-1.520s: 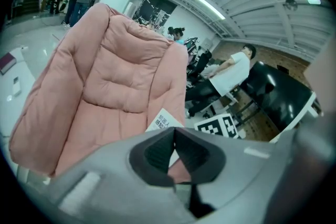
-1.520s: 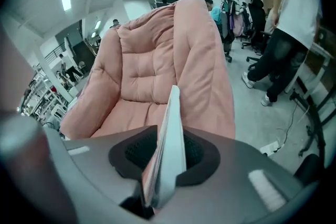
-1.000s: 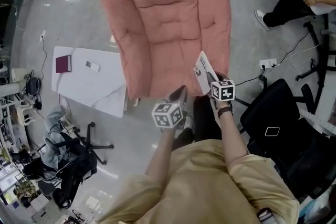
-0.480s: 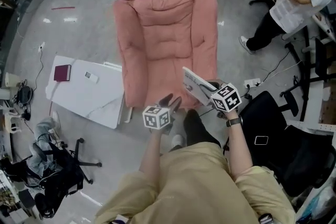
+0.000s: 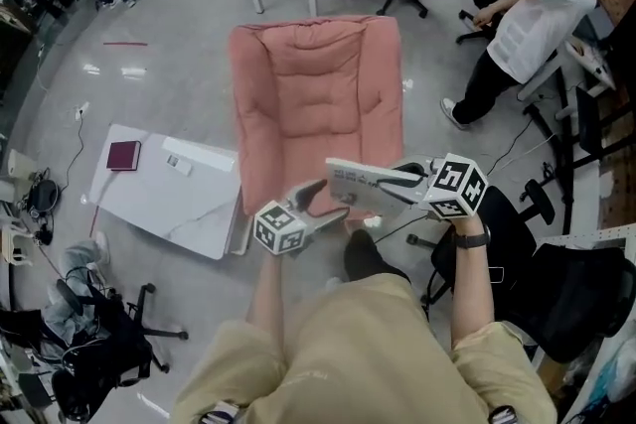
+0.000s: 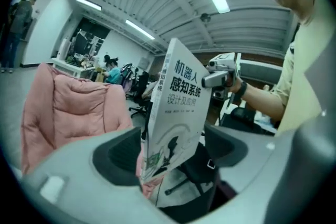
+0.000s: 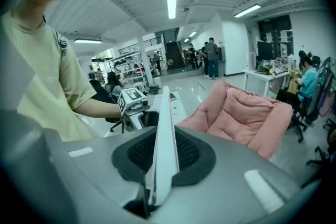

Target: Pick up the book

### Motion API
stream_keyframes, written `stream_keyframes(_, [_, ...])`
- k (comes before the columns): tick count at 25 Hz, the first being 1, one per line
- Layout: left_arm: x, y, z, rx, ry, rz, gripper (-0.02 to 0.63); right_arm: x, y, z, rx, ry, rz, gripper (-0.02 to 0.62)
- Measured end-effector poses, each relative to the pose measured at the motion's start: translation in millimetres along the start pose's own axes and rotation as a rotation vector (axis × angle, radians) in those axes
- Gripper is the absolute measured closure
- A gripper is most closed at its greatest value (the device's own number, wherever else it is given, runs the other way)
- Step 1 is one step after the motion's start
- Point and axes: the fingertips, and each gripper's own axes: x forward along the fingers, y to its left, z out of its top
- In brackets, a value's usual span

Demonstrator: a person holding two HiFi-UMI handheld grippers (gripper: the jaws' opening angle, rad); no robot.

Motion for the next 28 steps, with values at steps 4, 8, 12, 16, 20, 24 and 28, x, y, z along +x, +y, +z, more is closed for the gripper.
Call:
stream_keyframes(4, [-14, -16, 10, 0.066, -0.054, -0.013, 0.287, -7, 37, 25, -0.063, -0.115, 0.078, 0.545])
stream_keyframes(8, [-31, -28, 18, 0.131, -0.080, -0.036, 0.438, -10, 61, 41, -0.138, -0.178, 0.130, 0.545])
stream_keyframes(12, [-41, -46, 11, 0.186, -0.051, -0.077, 0.514, -9, 80, 44, -0.232, -0.178, 0.147, 0.545])
stream_keyframes(16, [-44, -58, -5, 0.209, -0.005, -0.083, 0.543, -1, 91, 39, -0.293, -0.148, 0.133, 0.545])
stream_keyframes(20, [-51, -70, -13, 0.190, -0.011, -0.074, 0.549, 0, 101, 36, -0.321, -0.181, 0.148, 0.545])
stream_keyframes(24, [-56, -74, -12, 0.188, -0.008, -0.048, 0.551, -3, 108, 35, -0.314, -0.221, 0.156, 0.543])
stream_keyframes(28, [-55, -85, -12, 0.174, 0.001, -0.053, 0.555, -9, 114, 33, -0.291, -0.260, 0.128, 0.543])
